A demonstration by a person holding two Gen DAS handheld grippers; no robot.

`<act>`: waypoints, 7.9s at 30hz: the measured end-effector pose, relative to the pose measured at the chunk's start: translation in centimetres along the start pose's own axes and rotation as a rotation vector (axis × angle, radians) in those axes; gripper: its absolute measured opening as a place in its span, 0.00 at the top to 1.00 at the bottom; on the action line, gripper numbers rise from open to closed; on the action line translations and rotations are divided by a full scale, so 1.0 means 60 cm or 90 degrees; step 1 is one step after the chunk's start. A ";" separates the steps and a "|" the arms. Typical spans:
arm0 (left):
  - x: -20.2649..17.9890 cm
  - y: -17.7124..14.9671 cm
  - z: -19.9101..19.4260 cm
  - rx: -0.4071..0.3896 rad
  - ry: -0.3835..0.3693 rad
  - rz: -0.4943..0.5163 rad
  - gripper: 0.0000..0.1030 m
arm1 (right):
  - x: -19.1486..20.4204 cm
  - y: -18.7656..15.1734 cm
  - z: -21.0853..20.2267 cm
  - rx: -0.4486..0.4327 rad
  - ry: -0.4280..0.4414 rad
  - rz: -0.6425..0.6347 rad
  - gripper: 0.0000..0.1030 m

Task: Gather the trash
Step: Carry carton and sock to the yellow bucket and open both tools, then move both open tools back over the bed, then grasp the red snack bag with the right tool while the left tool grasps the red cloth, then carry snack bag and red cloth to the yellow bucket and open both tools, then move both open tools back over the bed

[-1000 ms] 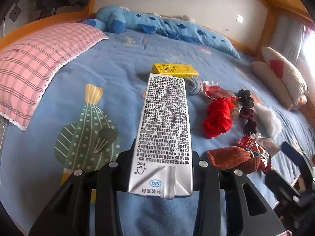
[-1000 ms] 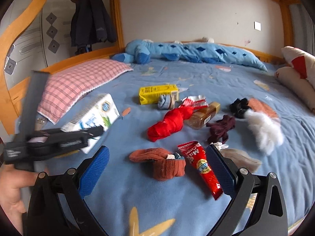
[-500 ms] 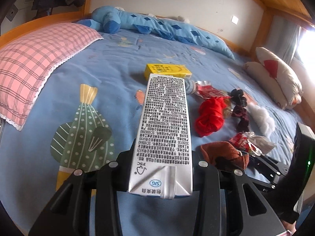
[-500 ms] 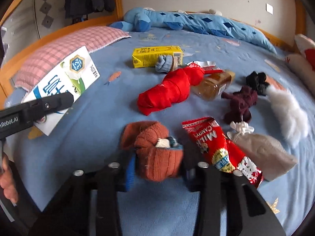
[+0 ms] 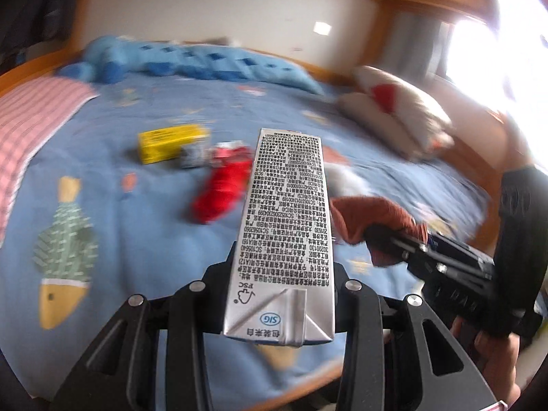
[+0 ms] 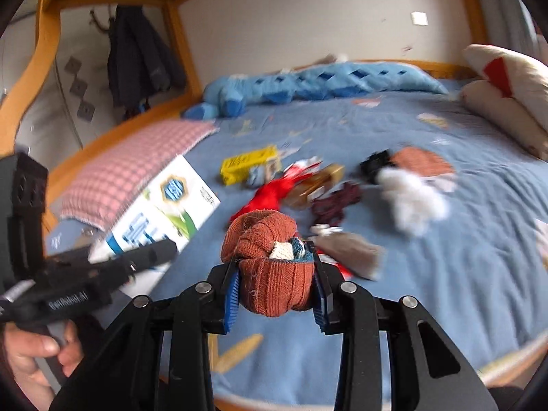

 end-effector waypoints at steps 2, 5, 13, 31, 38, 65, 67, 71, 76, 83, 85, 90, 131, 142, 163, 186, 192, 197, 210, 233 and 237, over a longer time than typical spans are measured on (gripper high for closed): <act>-0.049 -0.015 0.000 0.020 -0.049 0.027 0.62 | -0.024 -0.012 -0.059 -0.013 -0.036 0.010 0.67; -0.123 -0.046 0.008 0.050 -0.102 0.082 0.62 | -0.058 -0.036 -0.134 -0.022 -0.085 0.029 0.67; -0.313 -0.161 0.041 0.180 -0.249 0.205 0.62 | -0.139 -0.157 -0.331 0.000 -0.251 0.111 0.67; -0.584 -0.457 0.114 0.448 -0.348 0.450 0.62 | -0.215 -0.482 -0.551 0.202 -0.481 0.357 0.62; -0.604 -0.496 0.126 0.458 -0.333 0.495 0.09 | -0.218 -0.519 -0.577 0.226 -0.523 0.376 0.37; -0.427 -0.173 0.006 0.069 -0.205 0.301 0.07 | -0.157 -0.191 -0.382 -0.064 -0.302 0.100 0.35; -0.396 -0.148 -0.003 0.043 -0.185 0.276 0.06 | -0.144 -0.165 -0.351 -0.079 -0.279 0.075 0.35; -0.331 -0.103 -0.024 -0.022 -0.136 0.219 0.06 | -0.119 -0.124 -0.300 -0.099 -0.230 0.043 0.35; -0.243 -0.061 -0.058 -0.115 -0.055 0.138 0.04 | -0.083 -0.080 -0.236 -0.119 -0.178 -0.002 0.35; -0.125 -0.031 -0.081 -0.201 0.074 0.045 0.04 | -0.041 -0.028 -0.148 -0.140 -0.110 -0.035 0.35; -0.096 -0.024 -0.078 -0.198 0.097 0.021 0.04 | -0.032 -0.017 -0.127 -0.143 -0.090 -0.040 0.35; -0.049 -0.014 -0.075 -0.195 0.129 -0.012 0.04 | -0.009 0.004 -0.080 -0.141 -0.049 -0.062 0.35; 0.085 0.050 0.121 -0.081 0.183 -0.036 0.04 | -0.021 -0.003 0.191 0.051 0.091 -0.048 0.77; 0.087 0.102 0.234 -0.005 0.163 -0.023 0.19 | -0.056 0.029 0.182 0.024 0.109 0.021 0.77; 0.038 0.087 0.163 -0.009 0.091 0.004 0.67 | -0.065 0.019 0.126 0.003 0.108 0.048 0.77; -0.276 -0.083 0.044 0.058 -0.185 0.178 0.67 | -0.121 -0.086 -0.241 -0.071 -0.086 0.074 0.77; -0.378 -0.160 0.049 0.124 -0.263 0.247 0.67 | -0.158 -0.166 -0.343 -0.051 -0.169 0.129 0.77; -0.459 -0.243 0.057 0.207 -0.331 0.311 0.67 | -0.186 -0.248 -0.425 -0.015 -0.244 0.194 0.77; -0.582 -0.433 0.057 0.367 -0.408 0.443 0.67 | -0.205 -0.424 -0.562 0.073 -0.355 0.341 0.77; -0.576 -0.430 0.084 0.341 -0.360 0.451 0.06 | -0.216 -0.465 -0.581 0.095 -0.384 0.384 0.44; -0.566 -0.405 0.076 0.309 -0.355 0.432 0.06 | -0.217 -0.437 -0.568 0.063 -0.354 0.370 0.44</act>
Point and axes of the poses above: each gripper's, at about its wrist camera, not at the fingertips, and z roughly the way its jaws point, x to its left, y to its top, the point moved 2 cm from there along z, roughly the way its jaws point, and after that the axes turned 10 degrees about -z, right-handed, at the moved point
